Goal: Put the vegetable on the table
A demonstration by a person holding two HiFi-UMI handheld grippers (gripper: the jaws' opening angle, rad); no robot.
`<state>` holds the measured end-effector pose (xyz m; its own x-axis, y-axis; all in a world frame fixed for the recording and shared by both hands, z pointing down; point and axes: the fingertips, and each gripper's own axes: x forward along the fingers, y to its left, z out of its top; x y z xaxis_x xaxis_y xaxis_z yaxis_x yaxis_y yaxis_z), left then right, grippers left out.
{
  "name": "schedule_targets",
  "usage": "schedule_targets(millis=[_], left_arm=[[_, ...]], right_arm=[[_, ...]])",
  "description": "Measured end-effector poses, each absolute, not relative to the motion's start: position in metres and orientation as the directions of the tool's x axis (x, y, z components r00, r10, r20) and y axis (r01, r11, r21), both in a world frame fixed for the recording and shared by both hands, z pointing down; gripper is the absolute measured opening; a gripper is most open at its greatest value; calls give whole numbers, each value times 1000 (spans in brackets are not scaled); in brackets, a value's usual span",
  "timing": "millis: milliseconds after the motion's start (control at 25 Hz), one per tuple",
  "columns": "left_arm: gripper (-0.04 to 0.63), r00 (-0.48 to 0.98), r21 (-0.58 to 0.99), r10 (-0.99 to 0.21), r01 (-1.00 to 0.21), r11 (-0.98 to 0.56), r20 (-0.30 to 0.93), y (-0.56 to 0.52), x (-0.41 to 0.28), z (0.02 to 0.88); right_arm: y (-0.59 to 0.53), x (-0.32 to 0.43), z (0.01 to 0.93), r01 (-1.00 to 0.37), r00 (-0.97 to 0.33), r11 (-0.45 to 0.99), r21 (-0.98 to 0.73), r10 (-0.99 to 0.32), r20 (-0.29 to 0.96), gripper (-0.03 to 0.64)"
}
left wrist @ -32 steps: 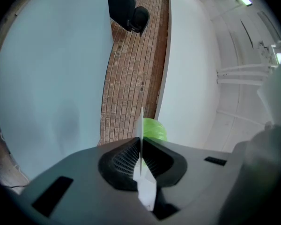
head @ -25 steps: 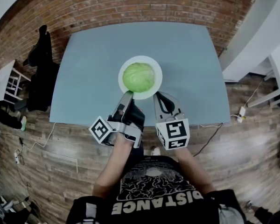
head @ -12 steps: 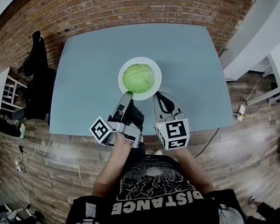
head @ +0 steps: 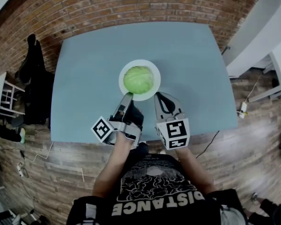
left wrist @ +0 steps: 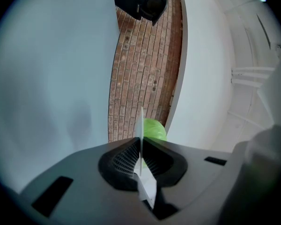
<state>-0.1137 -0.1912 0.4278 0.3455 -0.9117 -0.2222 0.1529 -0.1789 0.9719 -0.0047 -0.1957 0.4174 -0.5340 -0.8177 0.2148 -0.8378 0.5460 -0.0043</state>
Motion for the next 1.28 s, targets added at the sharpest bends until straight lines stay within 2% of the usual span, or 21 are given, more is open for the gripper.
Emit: schedule_targets(millis=[400, 1280], left_arm=[[21, 377, 982, -909, 137, -133, -176, -212, -133, 467], [25, 515, 1000, -857, 9, -21, -22, -226, -124, 540]], right_arm=[[-215, -13, 436, -859, -497, 512, -9, -830, 254, 9], [-236, -15, 466, -879, -462, 476, -37, -828, 319, 9]])
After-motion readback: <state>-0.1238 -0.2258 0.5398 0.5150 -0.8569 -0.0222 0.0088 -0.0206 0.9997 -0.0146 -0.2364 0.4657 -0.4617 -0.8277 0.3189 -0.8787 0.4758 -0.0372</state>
